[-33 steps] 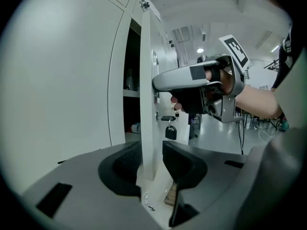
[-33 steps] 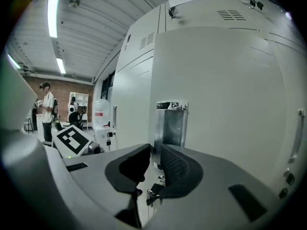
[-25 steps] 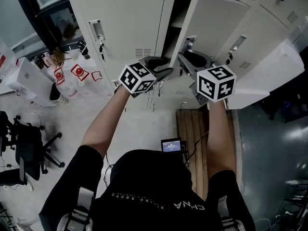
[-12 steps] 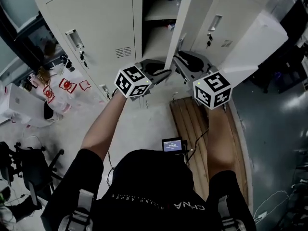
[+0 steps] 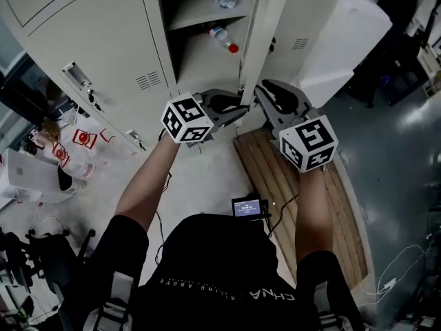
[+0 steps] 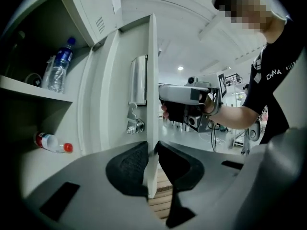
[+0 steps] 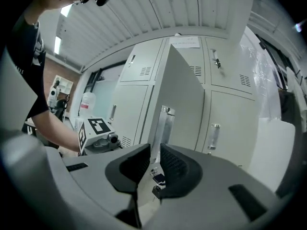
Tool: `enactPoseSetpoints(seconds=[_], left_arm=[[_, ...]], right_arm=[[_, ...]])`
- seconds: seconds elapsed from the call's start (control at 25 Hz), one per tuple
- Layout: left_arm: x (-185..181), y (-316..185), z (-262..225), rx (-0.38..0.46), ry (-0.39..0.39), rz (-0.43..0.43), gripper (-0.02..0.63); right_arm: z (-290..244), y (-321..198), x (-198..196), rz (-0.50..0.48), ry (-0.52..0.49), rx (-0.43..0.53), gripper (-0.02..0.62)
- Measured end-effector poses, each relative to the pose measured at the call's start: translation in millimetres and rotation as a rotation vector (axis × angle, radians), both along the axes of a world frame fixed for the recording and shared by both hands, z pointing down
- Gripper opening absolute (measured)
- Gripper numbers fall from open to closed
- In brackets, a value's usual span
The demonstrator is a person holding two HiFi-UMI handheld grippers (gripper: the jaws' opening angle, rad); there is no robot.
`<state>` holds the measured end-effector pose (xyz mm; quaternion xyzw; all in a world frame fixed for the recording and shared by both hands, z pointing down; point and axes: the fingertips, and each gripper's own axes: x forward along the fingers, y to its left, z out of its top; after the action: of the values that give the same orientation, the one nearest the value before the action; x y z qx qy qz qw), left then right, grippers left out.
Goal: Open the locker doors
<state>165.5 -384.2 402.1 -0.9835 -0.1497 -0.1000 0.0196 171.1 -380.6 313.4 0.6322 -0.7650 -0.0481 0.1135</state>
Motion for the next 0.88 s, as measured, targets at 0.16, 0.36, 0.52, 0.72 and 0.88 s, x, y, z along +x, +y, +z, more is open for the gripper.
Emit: enactPoseSetpoints(seconds=[0.16, 0.36, 0.52, 0.72, 0.88], left_arm=[[26, 15, -2, 0.003, -0.005, 0.052, 0.067], [61, 33, -2, 0.016, 0.009, 0.072, 0.058], [92, 45, -2, 0.029, 0.016, 0.064, 0.055], [132, 52, -1, 0.036, 0.023, 0.047, 0.054], [163, 56, -1, 0.036, 0.022, 0.032, 0.054]], right_arm=[[-1, 16, 28, 0.074, -0.021, 0.009, 0.071], [1, 33, 61, 0.166, -0.033, 0.005, 0.049], [3, 46, 86, 0.205, -0.051, -0.012, 0.044], [2, 58, 114, 0.228, -0.068, -0.007, 0.044], [-1, 64, 140, 0.232, -0.092, 0.003, 0.044]])
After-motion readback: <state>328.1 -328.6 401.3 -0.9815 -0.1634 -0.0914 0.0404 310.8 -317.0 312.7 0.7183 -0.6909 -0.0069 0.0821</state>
